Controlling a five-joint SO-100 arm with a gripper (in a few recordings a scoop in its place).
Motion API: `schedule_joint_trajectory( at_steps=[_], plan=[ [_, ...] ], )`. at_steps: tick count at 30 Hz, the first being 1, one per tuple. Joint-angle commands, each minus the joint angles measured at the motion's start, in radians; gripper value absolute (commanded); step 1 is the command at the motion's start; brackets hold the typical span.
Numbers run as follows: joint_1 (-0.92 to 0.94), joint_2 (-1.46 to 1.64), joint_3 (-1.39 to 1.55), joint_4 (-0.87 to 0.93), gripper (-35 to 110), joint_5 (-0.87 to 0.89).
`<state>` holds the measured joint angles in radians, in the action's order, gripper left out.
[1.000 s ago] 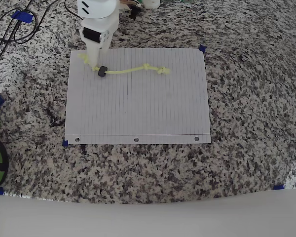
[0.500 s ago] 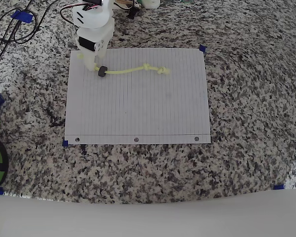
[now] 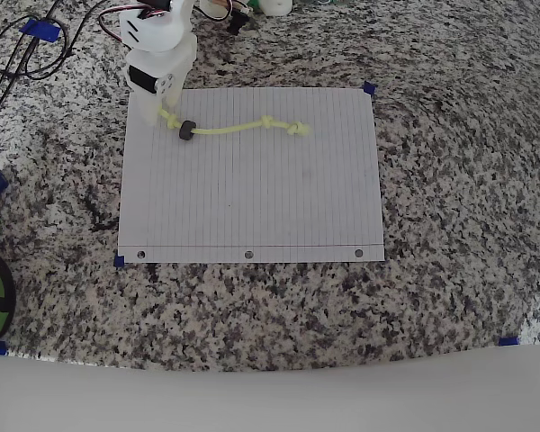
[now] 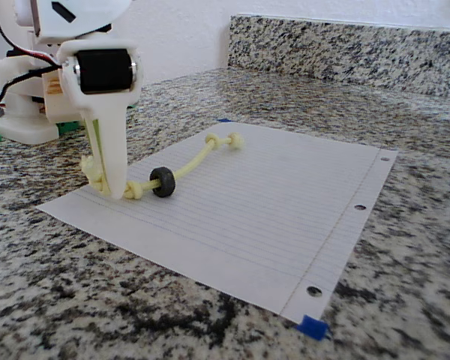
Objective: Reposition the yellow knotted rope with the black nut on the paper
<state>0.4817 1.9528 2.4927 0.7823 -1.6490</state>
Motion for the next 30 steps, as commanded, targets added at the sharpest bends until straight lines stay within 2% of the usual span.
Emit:
schedule_joint_trajectory(
  at_steps=[1,8,18,19,21,30],
  plan=[
    [0.009,-0.008,-0.035,-0.011,43,0.006],
    [0.025,-0.017,-0.037,-0.021,36,0.006],
    [0.048,-0.020,-0.040,-0.035,35,0.006],
    [0.048,-0.020,-0.040,-0.038,33,0.006],
    [0.044,-0.020,-0.040,-0.043,12,0.006],
    [0.032,-0.011,-0.038,-0.044,7,0.006]
  ],
)
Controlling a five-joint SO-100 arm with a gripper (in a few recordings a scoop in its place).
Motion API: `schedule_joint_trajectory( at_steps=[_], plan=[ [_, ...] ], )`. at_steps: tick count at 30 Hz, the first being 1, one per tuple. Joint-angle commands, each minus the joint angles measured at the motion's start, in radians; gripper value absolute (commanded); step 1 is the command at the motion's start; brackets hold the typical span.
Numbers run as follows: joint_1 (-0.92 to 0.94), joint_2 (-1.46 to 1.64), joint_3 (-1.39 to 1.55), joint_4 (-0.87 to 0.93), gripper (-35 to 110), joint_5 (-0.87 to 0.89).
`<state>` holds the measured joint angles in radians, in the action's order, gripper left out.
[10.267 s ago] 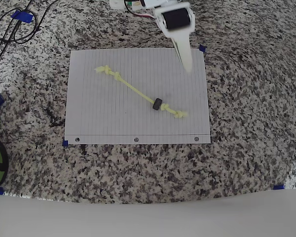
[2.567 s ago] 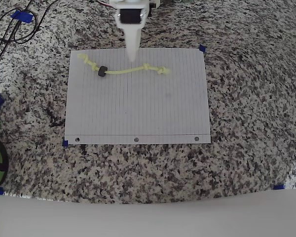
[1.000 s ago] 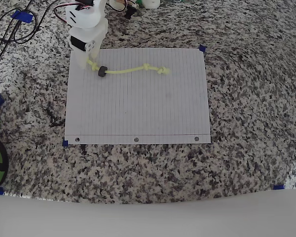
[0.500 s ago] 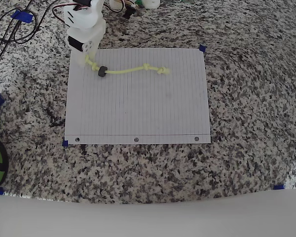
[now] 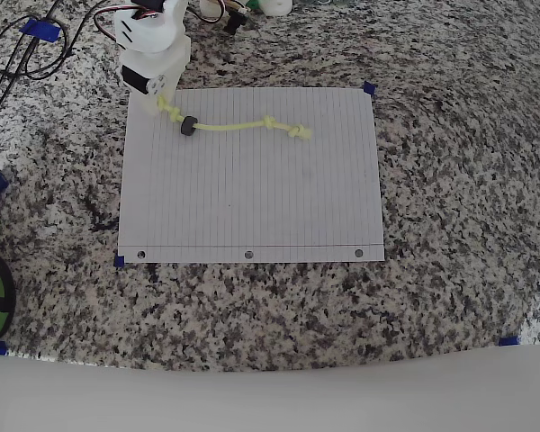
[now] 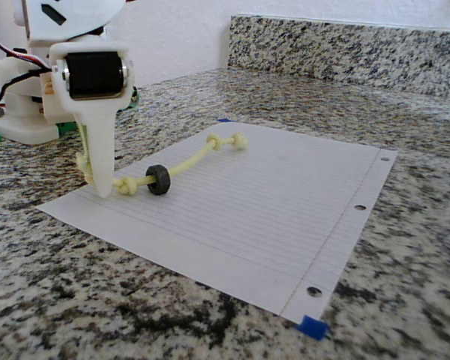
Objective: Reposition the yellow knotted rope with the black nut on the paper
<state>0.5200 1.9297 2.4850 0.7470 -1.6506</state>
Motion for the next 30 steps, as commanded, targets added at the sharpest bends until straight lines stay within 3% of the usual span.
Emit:
schedule_joint_trajectory(
  at_steps=[1,3,11,16,23,30],
  plan=[
    [-0.006,0.014,-0.031,-0.011,6,0.008],
    [-0.006,0.017,-0.031,-0.015,0,0.008],
    [0.043,0.155,-0.029,-0.064,0,0.009],
    [0.066,0.285,-0.029,-0.120,0,0.127],
    [0.084,0.443,-0.028,-0.229,0,0.489],
    [0.104,0.537,-0.028,-0.350,0,1.034]
  ],
)
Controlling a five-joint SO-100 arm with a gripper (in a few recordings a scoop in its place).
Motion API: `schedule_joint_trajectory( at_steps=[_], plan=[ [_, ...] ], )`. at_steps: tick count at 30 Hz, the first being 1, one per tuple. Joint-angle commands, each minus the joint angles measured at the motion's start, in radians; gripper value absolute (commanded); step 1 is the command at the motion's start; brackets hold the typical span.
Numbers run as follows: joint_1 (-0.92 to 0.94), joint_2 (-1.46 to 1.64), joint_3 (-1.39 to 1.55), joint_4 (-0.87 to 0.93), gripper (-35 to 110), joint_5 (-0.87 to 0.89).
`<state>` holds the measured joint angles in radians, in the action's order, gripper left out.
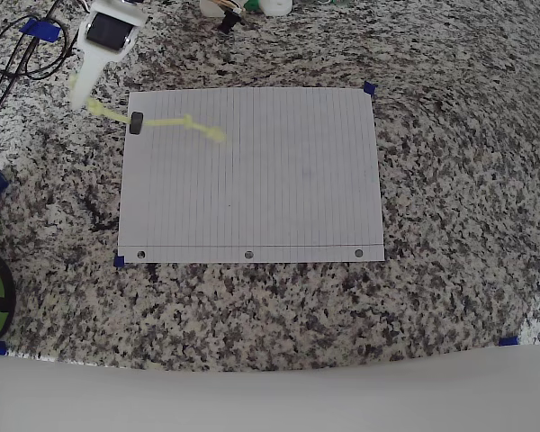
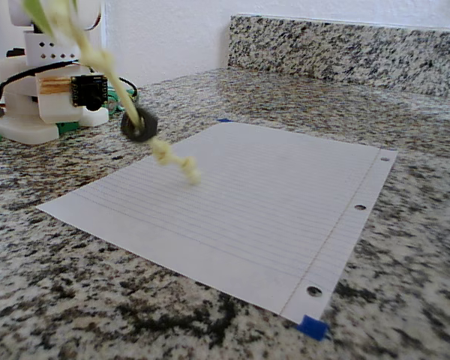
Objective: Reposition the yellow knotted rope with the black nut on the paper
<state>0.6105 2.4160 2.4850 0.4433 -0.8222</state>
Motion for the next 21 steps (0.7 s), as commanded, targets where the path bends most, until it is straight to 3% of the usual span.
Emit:
schedule_joint_trajectory(
  at_steps=[1,5,8,14,21],
  plan=[
    [0.020,0.061,-0.028,-0.064,0,0.245],
    [0.037,0.095,-0.026,-0.140,0,0.479],
    [0.043,0.104,-0.026,-0.127,0,0.804],
    [-0.008,0.121,-0.018,-0.058,0,1.069],
    [-0.172,0.219,0.046,-0.037,0,1.193]
  ],
)
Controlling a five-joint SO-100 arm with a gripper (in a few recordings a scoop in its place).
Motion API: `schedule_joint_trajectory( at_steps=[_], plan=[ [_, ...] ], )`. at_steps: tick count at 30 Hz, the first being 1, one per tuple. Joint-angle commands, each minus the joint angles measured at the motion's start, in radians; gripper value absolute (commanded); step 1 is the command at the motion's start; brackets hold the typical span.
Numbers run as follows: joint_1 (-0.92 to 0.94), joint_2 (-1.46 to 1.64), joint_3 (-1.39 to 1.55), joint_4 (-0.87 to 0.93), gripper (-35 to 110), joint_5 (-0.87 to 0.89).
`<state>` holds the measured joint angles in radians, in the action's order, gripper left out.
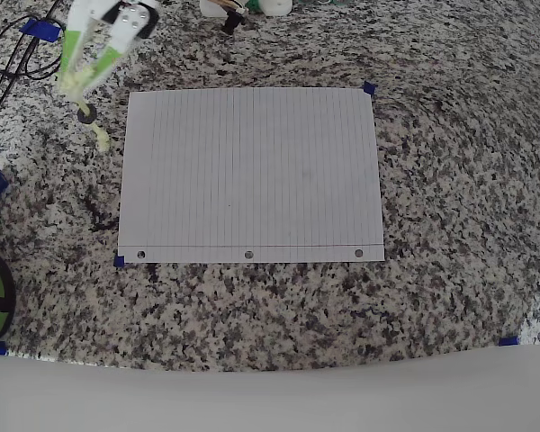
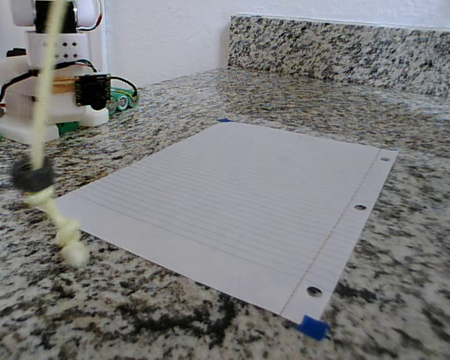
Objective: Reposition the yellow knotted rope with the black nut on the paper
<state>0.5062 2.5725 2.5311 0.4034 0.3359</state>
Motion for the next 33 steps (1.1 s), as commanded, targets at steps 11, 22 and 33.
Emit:
schedule_joint_trajectory(
  at_steps=[11,22,33],
  plan=[
    [-0.334,0.413,0.287,0.124,0,0.244],
    [-0.541,0.520,0.348,0.284,0,0.267],
    [-0.690,0.526,0.400,0.535,0,0.221]
  ],
)
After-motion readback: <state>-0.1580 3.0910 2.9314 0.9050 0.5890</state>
